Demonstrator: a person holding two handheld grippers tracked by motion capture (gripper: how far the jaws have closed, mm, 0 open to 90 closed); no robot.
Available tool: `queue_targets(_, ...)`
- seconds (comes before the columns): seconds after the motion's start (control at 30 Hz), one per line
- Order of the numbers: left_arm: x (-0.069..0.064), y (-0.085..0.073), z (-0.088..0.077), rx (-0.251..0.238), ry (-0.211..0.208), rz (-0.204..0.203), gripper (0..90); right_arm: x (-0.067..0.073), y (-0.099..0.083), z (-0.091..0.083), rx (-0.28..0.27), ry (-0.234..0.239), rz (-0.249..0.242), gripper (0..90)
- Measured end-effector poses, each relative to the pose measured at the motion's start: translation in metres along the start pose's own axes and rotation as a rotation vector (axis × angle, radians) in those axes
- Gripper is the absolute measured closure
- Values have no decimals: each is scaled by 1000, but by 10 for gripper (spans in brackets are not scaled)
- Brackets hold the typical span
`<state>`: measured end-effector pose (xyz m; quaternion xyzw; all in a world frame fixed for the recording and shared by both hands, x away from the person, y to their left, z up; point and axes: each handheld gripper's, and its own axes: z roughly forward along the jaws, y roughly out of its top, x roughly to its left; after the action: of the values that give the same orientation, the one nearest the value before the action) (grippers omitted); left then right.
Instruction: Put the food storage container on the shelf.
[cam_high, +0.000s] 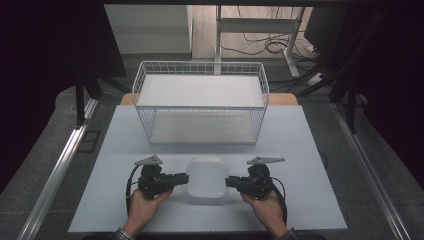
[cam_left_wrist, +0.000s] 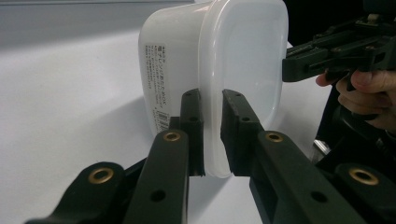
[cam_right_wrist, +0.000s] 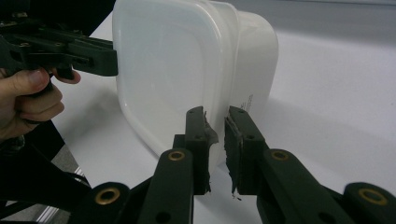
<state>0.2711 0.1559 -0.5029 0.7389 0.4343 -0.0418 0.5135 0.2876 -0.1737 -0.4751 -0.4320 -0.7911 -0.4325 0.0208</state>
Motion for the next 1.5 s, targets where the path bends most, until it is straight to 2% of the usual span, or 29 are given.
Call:
queue_targets(0.1, -2, 1, 0, 5, 22, 10, 799, 1, 0, 1, -9, -9, -17, 792)
queue_targets(0.4, -10, 10, -4, 11, 51, 44, 800, 3, 8, -7, -65, -5, -79, 794)
queue_targets(0.63, -13, 21, -7, -9, 63, 50, 800, 5, 20, -12, -96, -4, -103, 796)
queue_targets(0.97, -15, 47, -17, -43, 82, 81, 800, 7, 45, -18, -129, -8, -125, 796)
queue_targets(1.5, -20, 100, -43, -107, 112, 122, 801, 17, 100, -29, -198, -4, -170, 795)
